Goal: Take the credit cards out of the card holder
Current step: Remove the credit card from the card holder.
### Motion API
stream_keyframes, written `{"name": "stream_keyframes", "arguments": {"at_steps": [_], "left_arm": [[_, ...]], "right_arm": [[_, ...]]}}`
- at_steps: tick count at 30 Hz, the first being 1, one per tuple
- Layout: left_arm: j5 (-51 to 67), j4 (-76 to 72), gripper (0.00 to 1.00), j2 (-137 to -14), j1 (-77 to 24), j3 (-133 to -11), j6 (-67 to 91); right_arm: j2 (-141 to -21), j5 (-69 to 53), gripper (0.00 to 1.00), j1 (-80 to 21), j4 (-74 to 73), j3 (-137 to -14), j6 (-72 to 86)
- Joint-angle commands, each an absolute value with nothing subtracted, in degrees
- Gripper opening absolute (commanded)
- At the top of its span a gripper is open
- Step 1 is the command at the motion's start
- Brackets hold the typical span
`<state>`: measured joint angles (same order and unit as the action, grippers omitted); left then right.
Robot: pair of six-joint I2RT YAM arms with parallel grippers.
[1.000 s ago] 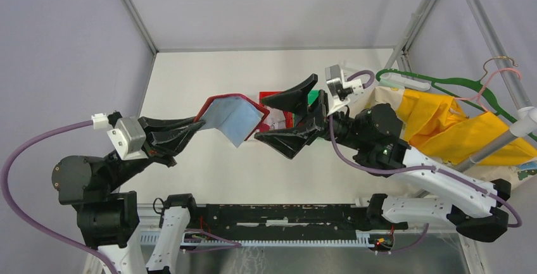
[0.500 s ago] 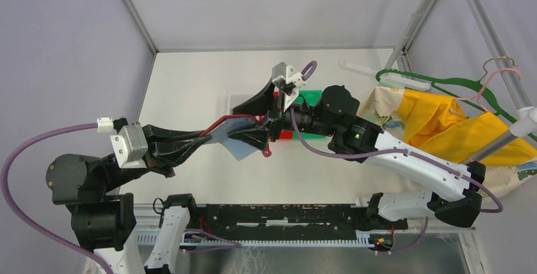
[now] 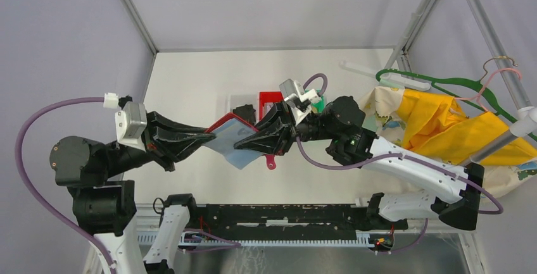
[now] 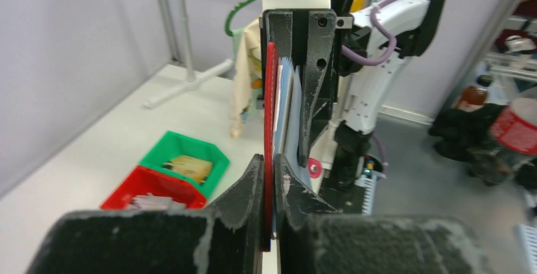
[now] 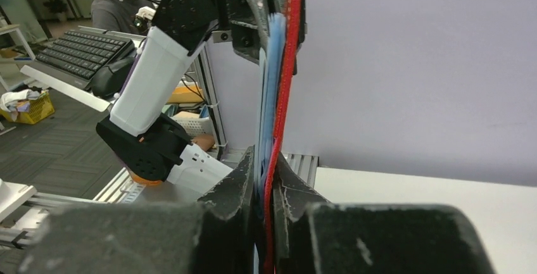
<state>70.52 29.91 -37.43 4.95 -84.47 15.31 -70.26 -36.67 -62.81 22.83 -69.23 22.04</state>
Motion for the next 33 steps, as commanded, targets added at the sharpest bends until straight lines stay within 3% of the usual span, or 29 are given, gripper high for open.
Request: {"name": "stream_keyframes", "arguments": {"at_steps": [1,8,9,11,13,15,20,26,33], "left_arm": [[70.03,19.73,0.02,-40.67,5.13,-85.67,28.43],[71.64,15.31,0.07,-40.96,5.12,-83.66,34.00],[71.74,15.29,0.11,-40.62,5.17,-83.35,33.75],[71.86,15.26,0.41,-39.67,5.10,-82.31,32.93],[72.14,15.30,0.57,-38.50,5.18,-80.98,32.05],[72.93,15.33,0.65,-37.63,5.27,-79.92,31.41],[74.46,20.45,0.72,-37.39,5.25,-80.46,27.38],[76.59,18.59,0.91,-39.90,5.27,-85.29,34.83],[78.08,11.74,0.90,-40.78,5.16,-83.80,43.73]], "right_arm": [[-65.61,-44.66,0.05,-62.40,29.46,-67.22,20.27],[-65.11,-44.89,0.00,-62.38,29.44,-68.26,18.69],[-65.36,-45.21,0.00,-62.38,29.56,-68.66,18.89],[-65.80,-45.70,0.00,-62.40,30.59,-69.04,19.59],[-66.48,-46.09,0.00,-62.40,31.38,-69.64,20.26],[-67.59,-46.62,0.00,-62.40,31.92,-70.36,21.22],[-69.97,-47.27,0.00,-62.47,32.79,-72.39,23.48],[-70.21,-47.14,0.00,-62.41,29.54,-72.91,21.44],[-71.03,-47.53,0.00,-62.45,27.93,-74.61,21.18]]}}
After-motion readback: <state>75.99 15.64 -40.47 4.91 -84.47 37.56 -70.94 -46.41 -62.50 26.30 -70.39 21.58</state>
